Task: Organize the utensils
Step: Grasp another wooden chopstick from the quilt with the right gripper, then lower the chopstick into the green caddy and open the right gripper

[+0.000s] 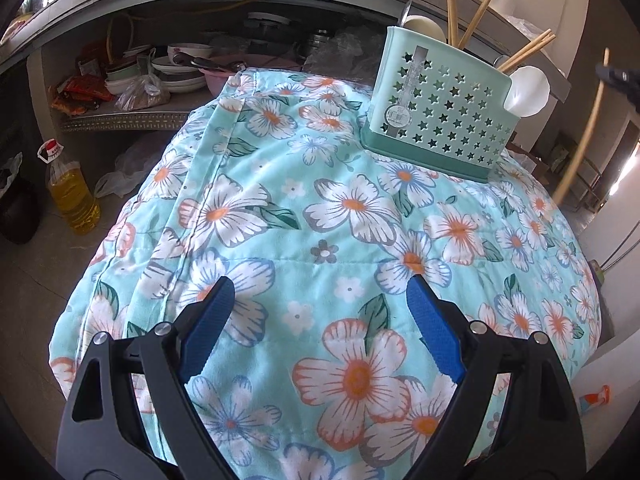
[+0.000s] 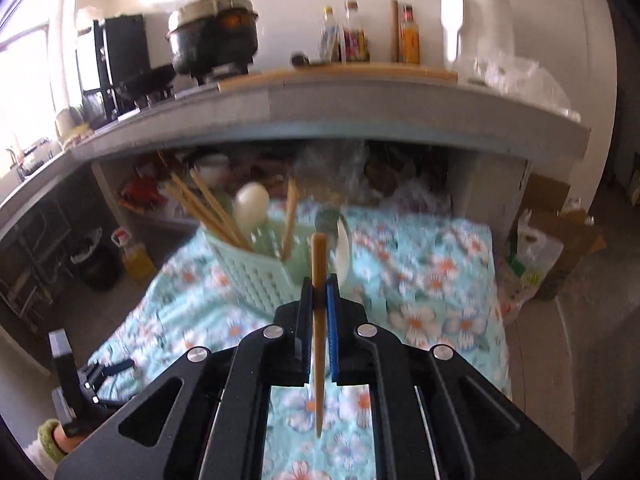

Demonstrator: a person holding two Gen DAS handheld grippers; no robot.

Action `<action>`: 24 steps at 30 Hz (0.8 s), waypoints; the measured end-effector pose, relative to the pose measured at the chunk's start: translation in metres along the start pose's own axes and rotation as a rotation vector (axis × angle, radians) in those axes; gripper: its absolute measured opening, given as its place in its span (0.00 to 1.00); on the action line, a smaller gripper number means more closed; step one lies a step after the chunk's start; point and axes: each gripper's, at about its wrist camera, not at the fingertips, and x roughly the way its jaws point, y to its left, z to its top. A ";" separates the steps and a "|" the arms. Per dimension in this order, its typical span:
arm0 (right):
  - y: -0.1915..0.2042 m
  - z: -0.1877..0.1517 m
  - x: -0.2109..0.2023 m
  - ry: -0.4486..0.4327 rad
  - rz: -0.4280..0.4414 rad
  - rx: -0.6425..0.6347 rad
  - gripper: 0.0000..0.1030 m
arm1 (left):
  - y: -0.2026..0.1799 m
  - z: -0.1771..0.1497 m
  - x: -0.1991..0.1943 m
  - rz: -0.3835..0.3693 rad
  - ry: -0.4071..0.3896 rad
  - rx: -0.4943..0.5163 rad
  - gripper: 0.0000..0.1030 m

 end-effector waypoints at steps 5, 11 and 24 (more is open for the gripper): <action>0.013 0.049 0.000 -0.163 0.020 0.006 0.07 | 0.001 0.001 -0.003 0.005 -0.005 -0.006 0.81; 0.028 0.079 0.016 -0.200 0.048 0.017 0.07 | 0.011 0.003 -0.009 0.018 -0.017 -0.027 0.81; 0.029 0.114 0.034 -0.257 0.047 0.063 0.07 | 0.022 0.005 -0.015 0.029 -0.028 -0.058 0.81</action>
